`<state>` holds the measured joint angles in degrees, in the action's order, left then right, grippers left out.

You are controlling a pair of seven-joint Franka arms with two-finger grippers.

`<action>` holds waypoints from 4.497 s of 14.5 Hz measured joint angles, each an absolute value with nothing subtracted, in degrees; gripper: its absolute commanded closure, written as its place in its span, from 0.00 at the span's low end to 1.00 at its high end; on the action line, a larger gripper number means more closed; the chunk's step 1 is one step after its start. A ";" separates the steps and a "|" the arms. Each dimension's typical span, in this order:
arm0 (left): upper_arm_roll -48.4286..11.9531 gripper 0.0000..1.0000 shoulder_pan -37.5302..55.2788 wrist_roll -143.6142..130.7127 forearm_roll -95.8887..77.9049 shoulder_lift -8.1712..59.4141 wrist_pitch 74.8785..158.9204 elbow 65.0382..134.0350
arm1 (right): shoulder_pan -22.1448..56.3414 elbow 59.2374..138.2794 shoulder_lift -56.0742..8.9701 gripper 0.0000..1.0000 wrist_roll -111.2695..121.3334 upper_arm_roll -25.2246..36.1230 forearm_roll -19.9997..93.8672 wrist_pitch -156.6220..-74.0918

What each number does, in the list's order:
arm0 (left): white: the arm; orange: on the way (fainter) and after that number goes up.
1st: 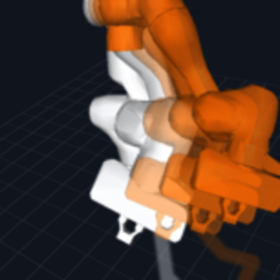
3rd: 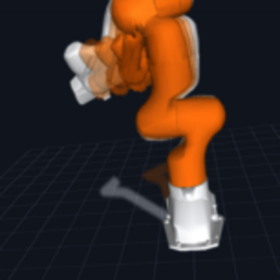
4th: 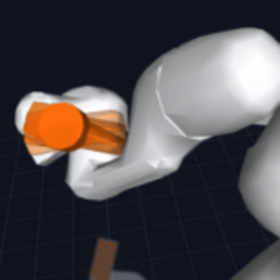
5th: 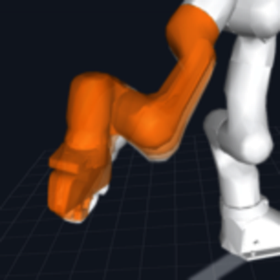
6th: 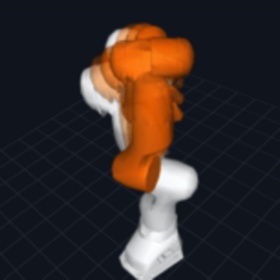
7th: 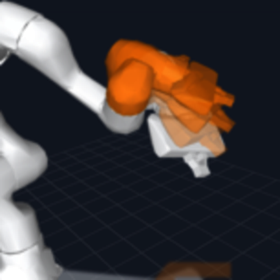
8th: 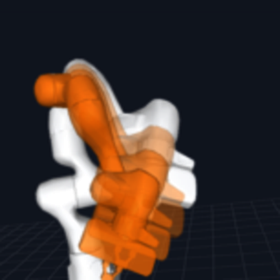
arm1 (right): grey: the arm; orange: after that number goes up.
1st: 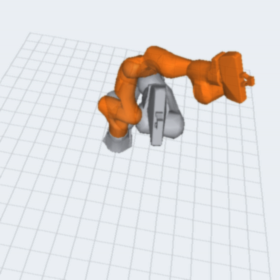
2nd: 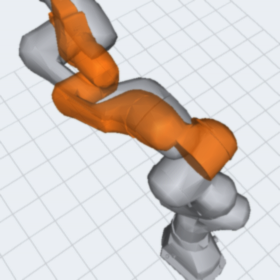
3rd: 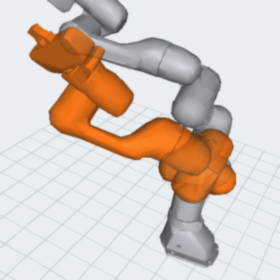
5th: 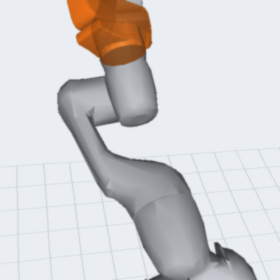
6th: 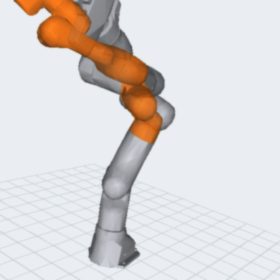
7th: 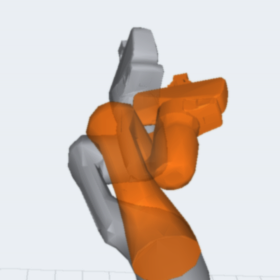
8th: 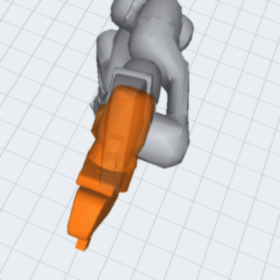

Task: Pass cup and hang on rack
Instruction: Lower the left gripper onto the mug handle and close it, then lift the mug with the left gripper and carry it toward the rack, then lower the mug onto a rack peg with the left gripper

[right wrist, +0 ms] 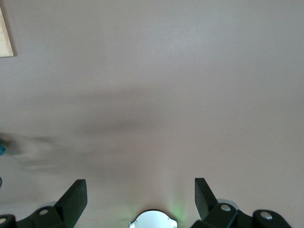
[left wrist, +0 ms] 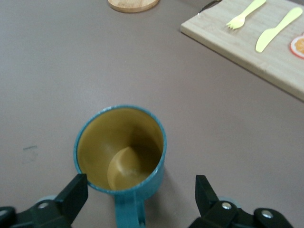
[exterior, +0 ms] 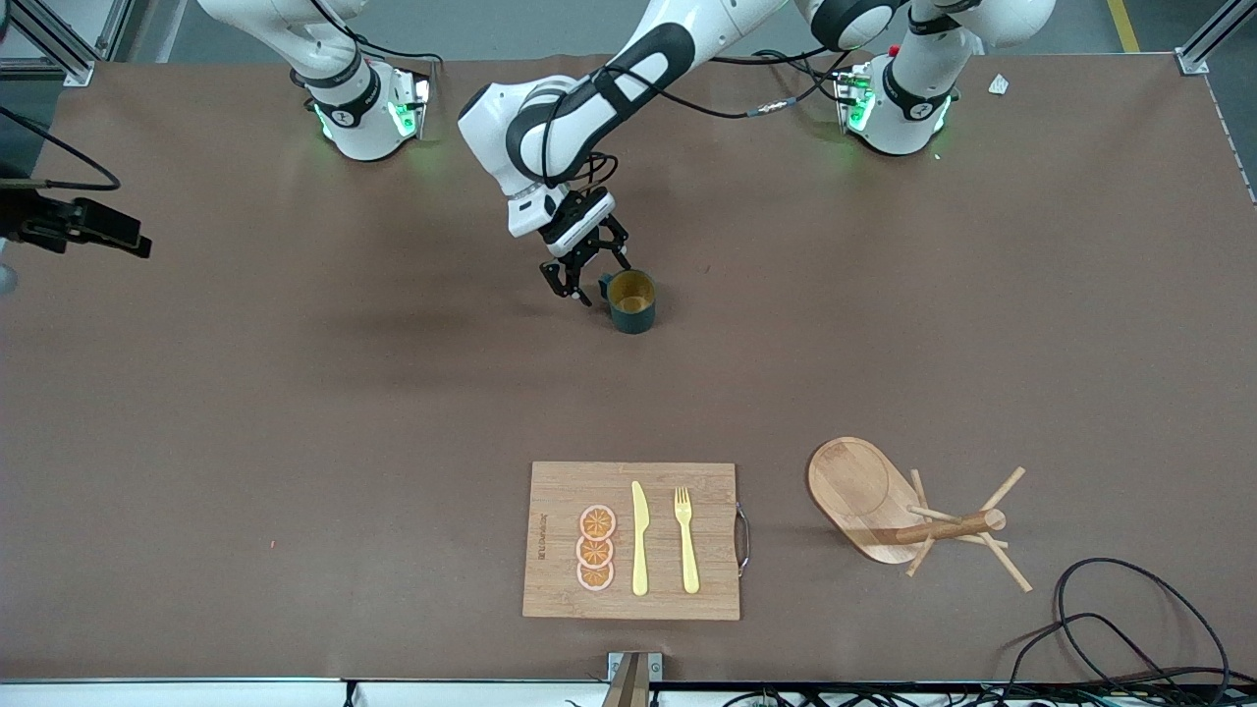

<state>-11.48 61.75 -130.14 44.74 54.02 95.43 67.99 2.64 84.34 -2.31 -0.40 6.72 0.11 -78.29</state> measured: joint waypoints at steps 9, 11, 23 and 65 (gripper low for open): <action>-10.81 0.11 62.47 -130.81 44.72 56.83 95.58 66.42 | 2.97 82.70 -2.67 0.00 -0.55 6.44 1.25 -77.71; -10.81 0.16 62.51 -130.81 44.70 56.82 95.26 66.24 | 2.79 82.67 -2.67 0.00 -1.71 6.40 1.25 -77.53; -10.80 0.96 62.53 -130.85 42.67 57.15 93.33 65.92 | 0.83 83.29 -2.18 0.00 -3.93 2.44 1.26 -75.57; -9.69 1.00 -2.94 -69.21 -41.59 31.17 103.19 66.42 | 1.03 86.29 5.54 0.00 -3.86 1.14 1.26 -75.73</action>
<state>-9.69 -2.94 -69.21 -41.59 31.17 103.19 66.42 1.03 86.29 5.54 -3.86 1.14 1.26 -75.73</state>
